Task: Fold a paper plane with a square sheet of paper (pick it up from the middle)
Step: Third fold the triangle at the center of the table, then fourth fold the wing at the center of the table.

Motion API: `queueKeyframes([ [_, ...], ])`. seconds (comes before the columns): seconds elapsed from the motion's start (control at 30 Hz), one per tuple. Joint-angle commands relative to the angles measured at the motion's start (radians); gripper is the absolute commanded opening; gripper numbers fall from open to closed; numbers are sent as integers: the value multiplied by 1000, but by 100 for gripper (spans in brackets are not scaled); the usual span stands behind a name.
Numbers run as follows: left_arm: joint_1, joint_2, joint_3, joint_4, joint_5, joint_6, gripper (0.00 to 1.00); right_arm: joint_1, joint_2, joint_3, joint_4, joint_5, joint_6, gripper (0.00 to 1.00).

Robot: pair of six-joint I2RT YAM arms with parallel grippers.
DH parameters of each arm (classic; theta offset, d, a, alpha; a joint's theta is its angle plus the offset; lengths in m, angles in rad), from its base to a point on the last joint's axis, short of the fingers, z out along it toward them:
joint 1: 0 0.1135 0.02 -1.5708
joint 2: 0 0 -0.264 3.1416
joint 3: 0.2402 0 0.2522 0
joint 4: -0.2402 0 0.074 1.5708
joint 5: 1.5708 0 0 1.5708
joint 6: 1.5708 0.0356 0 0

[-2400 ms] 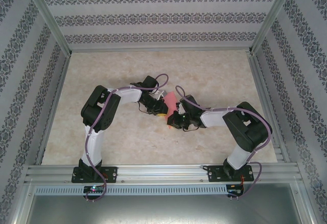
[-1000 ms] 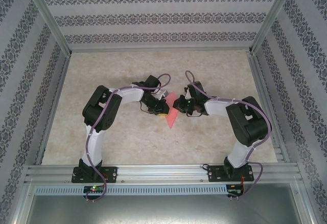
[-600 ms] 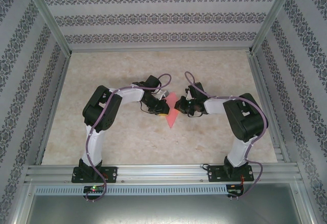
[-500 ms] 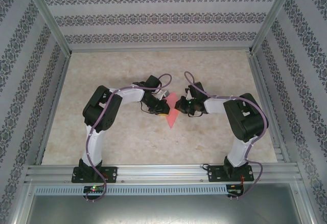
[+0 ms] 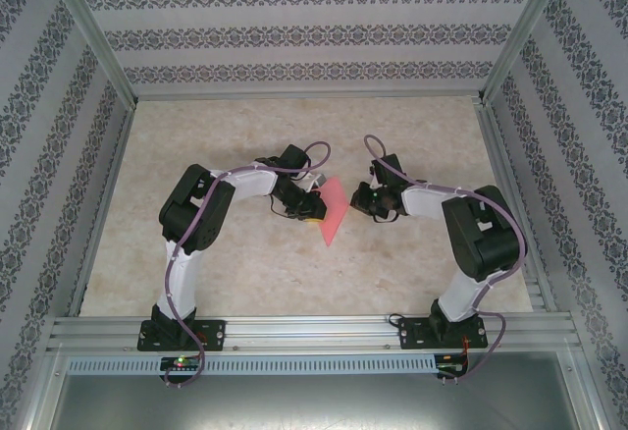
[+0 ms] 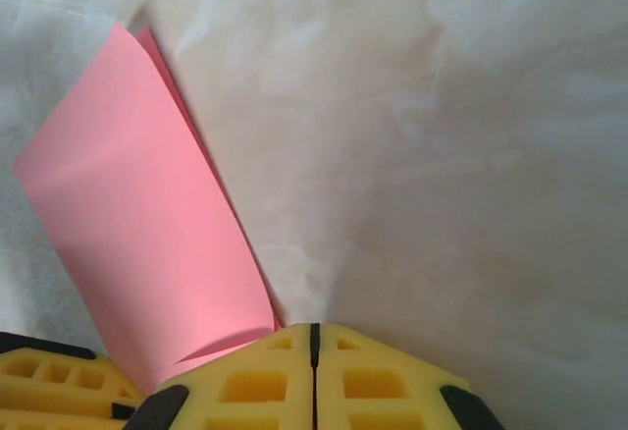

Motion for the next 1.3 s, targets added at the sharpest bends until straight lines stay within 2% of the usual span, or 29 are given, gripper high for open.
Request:
queueKeyframes([
  [0.0,-17,76,-31,-69,-127,34,18,9,-64,1,-14,12,-12,8],
  [0.43,-16,80,-23,-75,-130,43,18,21,35,30,46,-114,22,23],
  [0.63,-16,79,-25,-77,-133,46,18,26,65,42,53,-131,24,24],
  [1.27,-16,90,-14,-78,-128,46,18,40,23,-33,159,-222,77,24],
])
